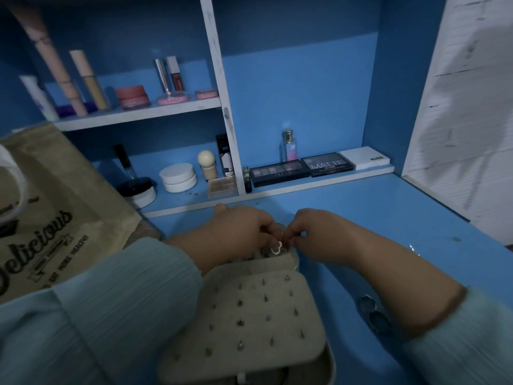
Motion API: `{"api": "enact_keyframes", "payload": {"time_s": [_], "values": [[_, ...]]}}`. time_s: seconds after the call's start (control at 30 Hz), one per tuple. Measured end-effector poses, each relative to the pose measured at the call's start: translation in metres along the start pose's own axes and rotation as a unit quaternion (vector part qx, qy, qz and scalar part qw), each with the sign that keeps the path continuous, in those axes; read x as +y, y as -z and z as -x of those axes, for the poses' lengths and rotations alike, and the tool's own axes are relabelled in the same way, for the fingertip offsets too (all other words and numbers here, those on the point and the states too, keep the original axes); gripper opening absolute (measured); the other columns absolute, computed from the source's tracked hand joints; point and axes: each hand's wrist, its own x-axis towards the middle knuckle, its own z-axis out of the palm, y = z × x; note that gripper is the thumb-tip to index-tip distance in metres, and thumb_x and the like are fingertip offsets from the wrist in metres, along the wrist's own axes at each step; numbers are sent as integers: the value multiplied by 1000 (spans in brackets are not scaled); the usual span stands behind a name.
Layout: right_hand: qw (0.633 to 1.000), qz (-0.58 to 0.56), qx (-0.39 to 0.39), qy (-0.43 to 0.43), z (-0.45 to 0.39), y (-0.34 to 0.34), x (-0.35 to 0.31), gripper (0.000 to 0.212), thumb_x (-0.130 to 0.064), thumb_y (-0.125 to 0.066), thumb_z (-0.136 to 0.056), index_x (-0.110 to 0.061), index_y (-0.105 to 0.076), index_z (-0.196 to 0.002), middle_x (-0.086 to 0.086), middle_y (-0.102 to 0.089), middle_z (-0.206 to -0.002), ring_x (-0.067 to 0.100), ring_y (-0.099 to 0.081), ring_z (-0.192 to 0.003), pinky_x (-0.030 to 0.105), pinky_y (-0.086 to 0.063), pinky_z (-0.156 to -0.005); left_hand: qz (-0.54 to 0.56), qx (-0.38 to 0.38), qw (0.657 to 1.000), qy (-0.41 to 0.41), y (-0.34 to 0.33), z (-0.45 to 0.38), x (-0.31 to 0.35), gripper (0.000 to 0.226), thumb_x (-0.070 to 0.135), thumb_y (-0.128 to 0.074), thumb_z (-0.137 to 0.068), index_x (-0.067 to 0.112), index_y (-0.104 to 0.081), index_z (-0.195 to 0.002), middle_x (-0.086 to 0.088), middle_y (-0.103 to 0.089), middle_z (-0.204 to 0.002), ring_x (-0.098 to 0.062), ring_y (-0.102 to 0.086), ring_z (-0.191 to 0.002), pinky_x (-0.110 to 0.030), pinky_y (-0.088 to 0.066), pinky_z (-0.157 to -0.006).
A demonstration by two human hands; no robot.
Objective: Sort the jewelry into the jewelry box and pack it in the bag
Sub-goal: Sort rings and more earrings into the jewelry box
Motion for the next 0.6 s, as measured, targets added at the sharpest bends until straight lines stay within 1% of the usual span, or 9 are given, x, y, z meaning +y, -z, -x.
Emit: {"api": "enact_keyframes", "payload": {"time_s": [0.07, 0.1, 0.13, 0.17, 0.23, 0.33, 0.43, 0.53, 0.6], "values": [[1000, -11, 12, 8, 0, -1, 2, 29, -15, -45, -95, -22, -66, -113, -18, -46, -83, 8, -48, -88, 9, -33, -58, -27, 5, 1000, 13, -2, 1, 2, 17, 42, -49, -92, 39, -60, -105, 18, -57, -99, -2, -42, -92, -31, -22, -92], [1000, -15, 19, 12, 1, -2, 3, 29, -15, -46, -94, -22, -67, -113, -19, -46, -80, 6, -46, -85, 8, -33, -57, -33, 9, 999, 21, -3, 1, 3, 18, 42, -48, -93, 38, -60, -107, 17, -59, -104, -4, -45, -95, -32, -22, -93], [999, -17, 24, 15, 1, -3, 5, 28, -16, -47, -94, -22, -67, -112, -17, -51, -85, 5, -44, -84, 9, -33, -59, -34, 13, 999, 29, -3, 1, 4, 19, 41, -47, -94, 38, -60, -107, 16, -60, -106, -6, -48, -100, -32, -22, -94], [999, -18, 31, 18, 1, -4, 6, 26, -17, -48, -94, -22, -67, -111, -13, -58, -94, 5, -45, -84, 12, -34, -64, -34, 16, 999, 35, -3, 1, 4, 18, 41, -47, -94, 38, -60, -107, 15, -61, -108, -7, -49, -103, -33, -22, -95], [999, -21, 45, 20, 1, -5, 8, 24, -18, -50, -93, -21, -68, -109, -4, -62, -109, 5, -46, -84, 15, -35, -72, -34, 15, 998, 44, -3, 1, 5, 17, 41, -48, -93, 39, -61, -105, 16, -61, -108, -8, -50, -106, -36, -21, -98], [998, -24, 57, 22, 2, -6, 9, 24, -20, -51, -92, -22, -67, -109, -3, -63, -112, 4, -46, -85, 17, -38, -77, -21, 2, 998, 54, -2, 1, 5, 12, 45, -53, -90, 40, -60, -98, 18, -61, -102, -6, -50, -104, -37, -22, -100], [997, -21, 68, 19, 2, -7, 10, 24, -21, -52, -92, -22, -67, -110, -4, -63, -114, 6, -48, -87, 17, -37, -78, -11, -22, 998, 51, -1, 3, 7, 8, 46, -55, -88, 41, -61, -90, 19, -60, -97, -5, -50, -101, -37, -25, -100], [996, -24, 81, 6, 3, -10, 10, 24, -23, -53, -91, -21, -65, -112, -3, -63, -113, 11, -55, -97, 21, -41, -81, -10, -40, 998, 51, -1, 5, 8, 14, 46, -54, -89, 42, -64, -98, 19, -60, -108, -7, -49, -106, -36, -29, -99], [996, -25, 87, -3, 2, -11, 11, 24, -24, -54, -91, -20, -67, -110, -1, -64, -111, 14, -57, -98, 24, -45, -82, -7, -44, 997, 60, -1, 5, 8, 19, 46, -51, -90, 43, -64, -103, 17, -59, -112, -11, -48, -111, -37, -32, -99]]}}
